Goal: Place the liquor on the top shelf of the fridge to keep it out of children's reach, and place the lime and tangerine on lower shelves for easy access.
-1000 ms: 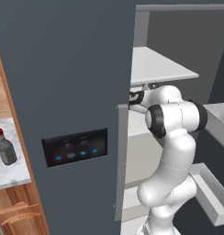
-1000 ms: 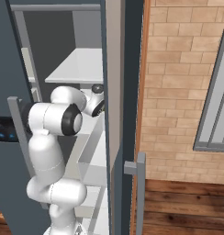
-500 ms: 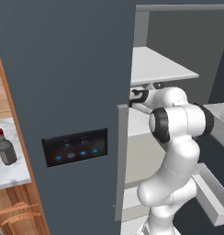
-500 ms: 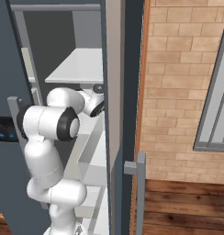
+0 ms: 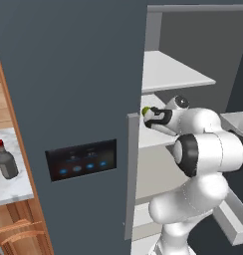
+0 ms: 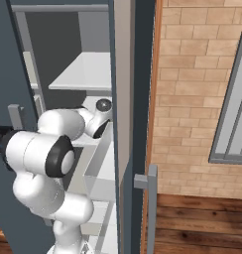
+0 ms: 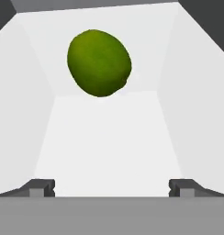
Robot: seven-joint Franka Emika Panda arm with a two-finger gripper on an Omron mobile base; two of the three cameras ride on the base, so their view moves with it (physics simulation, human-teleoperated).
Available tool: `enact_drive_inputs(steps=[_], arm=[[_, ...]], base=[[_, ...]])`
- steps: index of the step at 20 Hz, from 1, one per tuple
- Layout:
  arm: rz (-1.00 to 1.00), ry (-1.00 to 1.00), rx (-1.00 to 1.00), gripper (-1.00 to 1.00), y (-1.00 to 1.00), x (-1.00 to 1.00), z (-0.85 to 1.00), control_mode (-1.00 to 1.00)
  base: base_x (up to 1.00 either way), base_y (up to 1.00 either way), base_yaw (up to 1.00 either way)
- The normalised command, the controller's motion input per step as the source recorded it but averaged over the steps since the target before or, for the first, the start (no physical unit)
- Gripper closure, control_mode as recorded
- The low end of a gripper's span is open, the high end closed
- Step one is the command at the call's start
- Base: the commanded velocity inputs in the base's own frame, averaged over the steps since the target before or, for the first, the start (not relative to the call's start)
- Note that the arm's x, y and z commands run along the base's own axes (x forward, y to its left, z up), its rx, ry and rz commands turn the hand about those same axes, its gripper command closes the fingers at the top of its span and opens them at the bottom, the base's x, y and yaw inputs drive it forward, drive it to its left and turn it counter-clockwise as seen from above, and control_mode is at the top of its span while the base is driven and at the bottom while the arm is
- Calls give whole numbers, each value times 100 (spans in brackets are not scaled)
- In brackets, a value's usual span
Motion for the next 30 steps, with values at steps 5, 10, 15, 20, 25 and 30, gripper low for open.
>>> enact_drive_inputs(steps=[5, 10, 15, 20, 25, 30], arm=[[3, 8, -9, -100, 1, -76, 10, -100], [5, 7, -9, -100, 2, -59, 36, -100], [1, 4, -8, -100, 0, -61, 61, -100], [0, 3, -7, -100, 1, -76, 51, -100], [0, 0, -3, -100, 9, -69, 54, -100], [0, 0, 0, -100, 11, -63, 66, -100]], base=[[0, 0, 0], [0, 0, 0], [0, 0, 0], [0, 0, 0], [0, 0, 0], [0, 0, 0]])
